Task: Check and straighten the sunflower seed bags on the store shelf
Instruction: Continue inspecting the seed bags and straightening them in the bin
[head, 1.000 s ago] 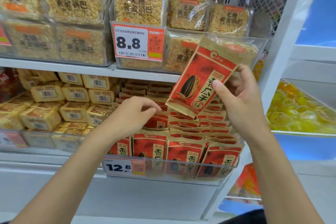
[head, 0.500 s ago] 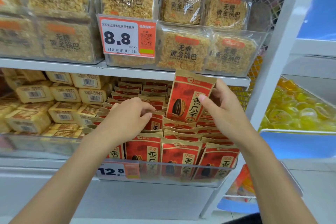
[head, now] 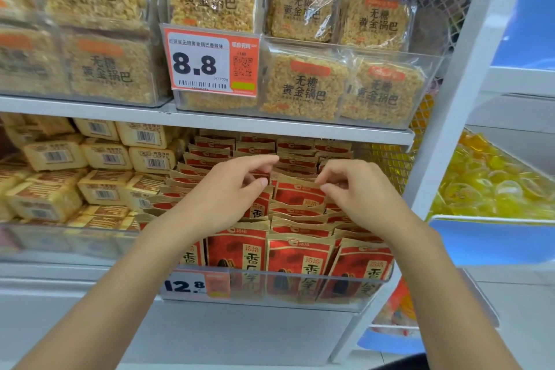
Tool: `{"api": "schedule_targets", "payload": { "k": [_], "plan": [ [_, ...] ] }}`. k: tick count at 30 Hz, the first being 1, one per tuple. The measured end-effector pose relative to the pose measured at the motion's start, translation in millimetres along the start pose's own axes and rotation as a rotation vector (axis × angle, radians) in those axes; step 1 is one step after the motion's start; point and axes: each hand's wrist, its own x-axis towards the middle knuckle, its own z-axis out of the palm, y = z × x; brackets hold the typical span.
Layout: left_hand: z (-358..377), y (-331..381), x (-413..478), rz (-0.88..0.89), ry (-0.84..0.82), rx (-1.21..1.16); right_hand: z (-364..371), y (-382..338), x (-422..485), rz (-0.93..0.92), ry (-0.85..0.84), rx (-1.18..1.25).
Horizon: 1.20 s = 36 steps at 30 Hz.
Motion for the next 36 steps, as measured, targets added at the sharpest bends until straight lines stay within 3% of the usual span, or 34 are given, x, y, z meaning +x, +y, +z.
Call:
{"api": "schedule_targets", "payload": {
  "k": [9, 13, 19, 24, 30, 36],
  "plan": [
    [7, -2, 5, -0.004, -0.11, 0.152, 4, -3, 5, 0.056, -0.153, -0.041],
    [8, -4, 6, -0.008, -0.105, 0.186, -5, 0, 12, 0.045, 0.021, 0.133],
    [7, -3, 5, -0.018, -0.126, 0.212, 6, -4, 28, 0.072, -0.153, -0.016],
    [6, -3, 5, -0.033, -0.143, 0.235, 8, -8, 29, 0.057, -0.138, -0.081],
    [5, -3, 4, -0.006, -0.156, 0.274, 5, -29, 11, -0.19, 0.093, -0.134],
    [4, -6, 2, 0.006, -0.139, 0.247, -22, -35, 5, -0.3, 0.73, 0.046]
  ]
}}
